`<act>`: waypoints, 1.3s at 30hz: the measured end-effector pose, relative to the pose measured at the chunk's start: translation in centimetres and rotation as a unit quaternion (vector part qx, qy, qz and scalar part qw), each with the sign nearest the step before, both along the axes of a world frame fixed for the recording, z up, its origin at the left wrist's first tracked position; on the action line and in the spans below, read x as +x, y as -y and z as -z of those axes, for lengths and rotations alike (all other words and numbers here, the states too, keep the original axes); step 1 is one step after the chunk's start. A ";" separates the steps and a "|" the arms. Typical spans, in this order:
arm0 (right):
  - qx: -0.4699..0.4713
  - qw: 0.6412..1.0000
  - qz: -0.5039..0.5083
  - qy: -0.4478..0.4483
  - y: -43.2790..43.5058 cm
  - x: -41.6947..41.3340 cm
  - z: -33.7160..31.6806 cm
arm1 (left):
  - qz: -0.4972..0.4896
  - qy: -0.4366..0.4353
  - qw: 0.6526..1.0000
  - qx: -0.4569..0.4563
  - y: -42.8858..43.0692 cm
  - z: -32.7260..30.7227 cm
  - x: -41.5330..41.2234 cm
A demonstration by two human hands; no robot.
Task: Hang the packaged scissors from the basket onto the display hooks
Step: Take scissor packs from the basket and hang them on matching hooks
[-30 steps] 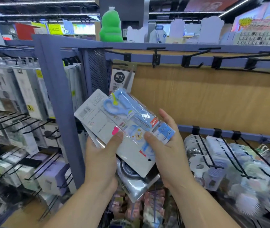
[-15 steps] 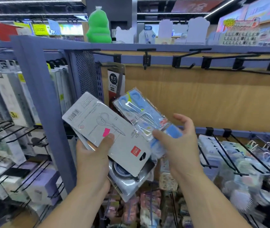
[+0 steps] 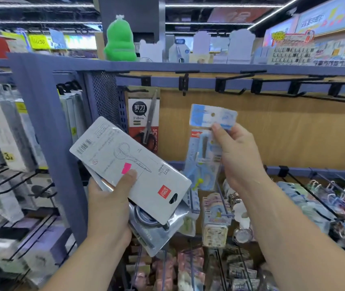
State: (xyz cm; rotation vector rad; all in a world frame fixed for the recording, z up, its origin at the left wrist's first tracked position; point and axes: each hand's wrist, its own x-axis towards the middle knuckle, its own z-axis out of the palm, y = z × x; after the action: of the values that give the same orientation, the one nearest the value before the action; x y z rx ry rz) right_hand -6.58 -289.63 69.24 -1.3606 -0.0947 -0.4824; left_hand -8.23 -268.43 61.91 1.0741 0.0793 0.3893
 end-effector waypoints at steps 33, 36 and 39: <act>-0.126 0.987 0.076 -0.068 -1.9 12.1 -4.0 | 0.016 0.033 0.999 0.024 -1.4 -0.6 1.9; -0.129 0.986 0.082 -0.067 -1.3 14.3 -3.9 | 0.031 0.032 0.999 0.022 -1.3 -0.8 2.4; -0.141 0.983 0.109 -0.044 -1.2 15.3 -3.4 | 0.036 0.025 0.999 0.007 -1.4 -0.6 2.7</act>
State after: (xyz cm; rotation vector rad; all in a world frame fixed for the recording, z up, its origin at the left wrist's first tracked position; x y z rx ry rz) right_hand 8.70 -288.43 72.63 -1.6781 0.0616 -0.6076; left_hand -5.54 -267.05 62.51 1.0765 -0.0063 0.3517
